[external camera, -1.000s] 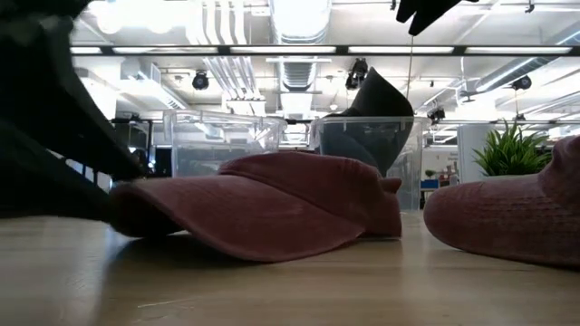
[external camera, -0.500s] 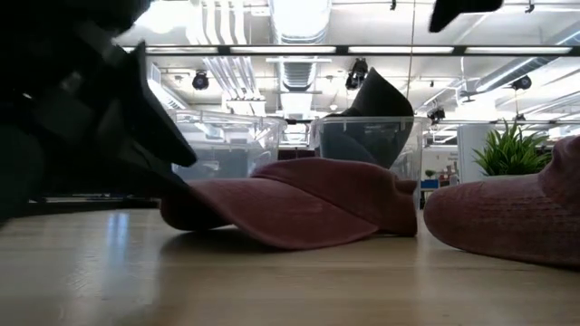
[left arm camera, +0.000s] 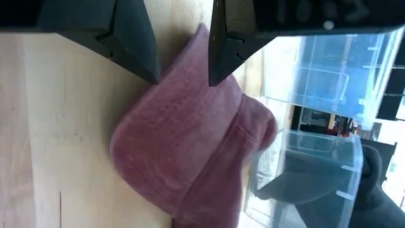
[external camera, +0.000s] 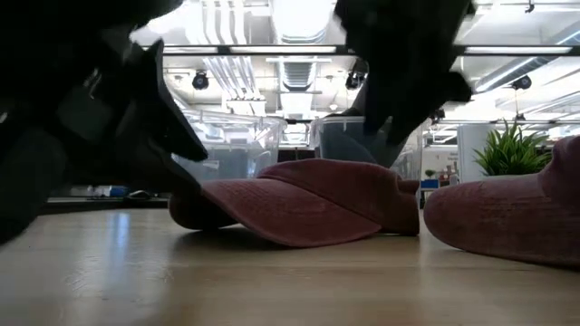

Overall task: Pick & Place hat
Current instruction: Put the top red cap into the left transparent bin

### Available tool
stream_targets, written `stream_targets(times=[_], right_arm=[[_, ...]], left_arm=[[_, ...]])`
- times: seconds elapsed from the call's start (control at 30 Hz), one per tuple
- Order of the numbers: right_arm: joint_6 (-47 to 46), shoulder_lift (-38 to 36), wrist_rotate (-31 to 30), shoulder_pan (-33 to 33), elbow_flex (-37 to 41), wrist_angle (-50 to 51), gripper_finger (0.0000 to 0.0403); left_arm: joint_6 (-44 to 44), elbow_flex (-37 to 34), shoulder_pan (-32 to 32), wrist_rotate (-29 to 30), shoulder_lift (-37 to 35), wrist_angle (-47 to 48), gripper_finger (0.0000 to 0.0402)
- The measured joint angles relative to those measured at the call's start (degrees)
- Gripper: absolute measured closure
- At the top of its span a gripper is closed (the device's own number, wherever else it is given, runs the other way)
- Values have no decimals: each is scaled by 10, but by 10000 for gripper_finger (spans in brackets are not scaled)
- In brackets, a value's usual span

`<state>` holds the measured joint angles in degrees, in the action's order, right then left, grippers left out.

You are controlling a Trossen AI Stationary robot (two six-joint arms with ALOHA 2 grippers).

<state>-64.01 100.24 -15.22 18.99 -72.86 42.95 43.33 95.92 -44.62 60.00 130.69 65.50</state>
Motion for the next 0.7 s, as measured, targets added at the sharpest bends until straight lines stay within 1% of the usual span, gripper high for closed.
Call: stream_targets(times=[0.1, 0.2, 0.27, 0.37, 0.47, 0.6, 0.7], right_arm=[[15, 8, 12, -29, 32, -57, 227], [28, 19, 53, -53, 64, -94, 255], [37, 22, 76, -61, 84, -119, 275], [43, 22, 86, -63, 105, -157, 300], [45, 21, 93, -64, 114, -157, 319], [59, 16, 95, -65, 111, -158, 335], [74, 13, 97, -64, 100, -160, 336]], left_arm=[[2, 2, 0, 30, -5, 4, 275], [3, 1, 6, 56, -6, 5, 275], [5, -4, 14, 57, -6, 2, 275], [7, -21, 28, 55, -6, 1, 275], [15, -41, 41, 54, -6, 0, 275], [14, -47, 48, 54, -7, 18, 275], [25, -31, 39, 31, -26, 50, 275]])
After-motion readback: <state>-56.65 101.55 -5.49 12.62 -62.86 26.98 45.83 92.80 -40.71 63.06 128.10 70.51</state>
